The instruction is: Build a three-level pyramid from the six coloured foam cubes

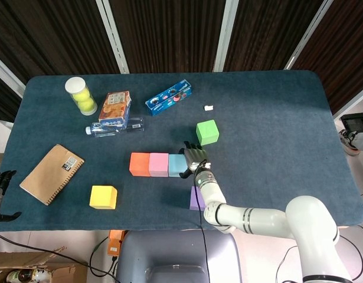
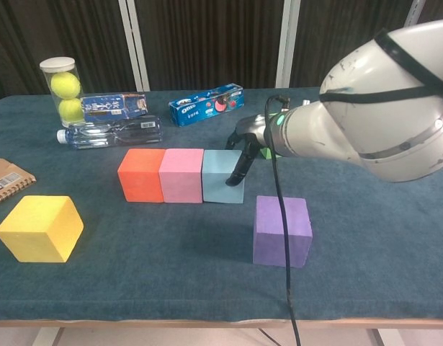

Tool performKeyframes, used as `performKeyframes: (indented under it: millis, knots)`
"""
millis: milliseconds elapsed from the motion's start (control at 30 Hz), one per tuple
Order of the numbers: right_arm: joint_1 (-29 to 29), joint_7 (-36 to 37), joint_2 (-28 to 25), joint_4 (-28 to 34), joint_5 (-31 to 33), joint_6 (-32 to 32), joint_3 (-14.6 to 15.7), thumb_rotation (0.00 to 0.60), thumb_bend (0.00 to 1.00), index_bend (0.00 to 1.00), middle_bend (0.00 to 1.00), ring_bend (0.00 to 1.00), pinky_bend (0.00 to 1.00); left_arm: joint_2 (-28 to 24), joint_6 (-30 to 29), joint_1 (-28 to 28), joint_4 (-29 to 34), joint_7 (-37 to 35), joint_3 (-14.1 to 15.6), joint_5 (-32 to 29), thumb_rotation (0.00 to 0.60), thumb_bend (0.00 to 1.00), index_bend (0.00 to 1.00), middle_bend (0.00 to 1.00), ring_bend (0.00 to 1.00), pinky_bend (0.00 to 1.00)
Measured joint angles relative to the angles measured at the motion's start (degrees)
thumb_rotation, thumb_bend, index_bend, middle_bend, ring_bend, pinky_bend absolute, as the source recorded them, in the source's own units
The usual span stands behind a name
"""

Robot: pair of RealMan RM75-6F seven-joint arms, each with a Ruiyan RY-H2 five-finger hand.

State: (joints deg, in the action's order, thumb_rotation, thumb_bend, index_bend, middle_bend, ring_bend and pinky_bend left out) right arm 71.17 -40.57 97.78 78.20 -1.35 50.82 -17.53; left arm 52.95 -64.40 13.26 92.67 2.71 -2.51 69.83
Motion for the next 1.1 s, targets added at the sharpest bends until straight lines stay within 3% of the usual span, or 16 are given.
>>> performKeyframes:
  millis: [1100]
  knots:
    - [-0.4, 0.7, 1.0, -1.2, -0.8, -1.3, -1.3, 0.6, 0.2, 0.48, 0.01, 0.0, 0.0, -0.1, 0.7, 0.0, -0.5, -0.7, 0.1, -0.2, 0.6, 0.11, 0.07, 0.07, 0.0, 0.12]
